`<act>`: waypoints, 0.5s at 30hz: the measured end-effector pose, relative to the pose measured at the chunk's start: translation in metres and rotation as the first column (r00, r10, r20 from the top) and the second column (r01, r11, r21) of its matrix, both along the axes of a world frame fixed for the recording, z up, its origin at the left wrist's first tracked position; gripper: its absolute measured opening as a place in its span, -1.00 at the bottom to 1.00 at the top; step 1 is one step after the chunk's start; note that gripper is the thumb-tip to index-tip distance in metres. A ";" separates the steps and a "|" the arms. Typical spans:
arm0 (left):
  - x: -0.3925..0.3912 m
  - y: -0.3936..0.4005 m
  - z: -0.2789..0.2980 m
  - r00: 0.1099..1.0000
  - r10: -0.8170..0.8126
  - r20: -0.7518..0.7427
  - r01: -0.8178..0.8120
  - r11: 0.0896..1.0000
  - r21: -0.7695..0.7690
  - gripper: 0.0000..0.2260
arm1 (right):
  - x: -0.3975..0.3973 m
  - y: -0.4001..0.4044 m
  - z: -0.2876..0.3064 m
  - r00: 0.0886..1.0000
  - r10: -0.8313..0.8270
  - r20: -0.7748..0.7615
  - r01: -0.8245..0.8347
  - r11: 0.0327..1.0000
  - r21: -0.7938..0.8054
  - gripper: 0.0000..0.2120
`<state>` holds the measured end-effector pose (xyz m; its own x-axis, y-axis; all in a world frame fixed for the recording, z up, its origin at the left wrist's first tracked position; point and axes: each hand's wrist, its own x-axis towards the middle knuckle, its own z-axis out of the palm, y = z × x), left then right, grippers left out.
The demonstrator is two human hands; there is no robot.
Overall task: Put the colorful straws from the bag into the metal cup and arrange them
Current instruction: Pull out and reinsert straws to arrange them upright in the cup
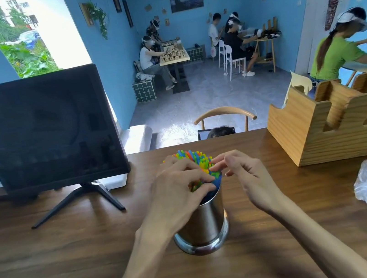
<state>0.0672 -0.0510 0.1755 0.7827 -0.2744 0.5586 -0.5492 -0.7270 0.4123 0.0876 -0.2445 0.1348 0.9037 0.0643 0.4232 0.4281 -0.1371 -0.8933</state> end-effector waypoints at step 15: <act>-0.013 0.034 0.005 0.991 0.128 -0.033 -0.121 0.976 0.179 -0.78 | -0.030 0.014 0.005 0.984 0.018 0.177 0.047 0.933 -0.356 -0.70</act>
<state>0.0546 -0.0167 0.1802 0.8397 -0.2643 0.4743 -0.4339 -0.8518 0.2935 0.0572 -0.2302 0.1393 0.8194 0.2284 0.5257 0.5685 -0.4409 -0.6946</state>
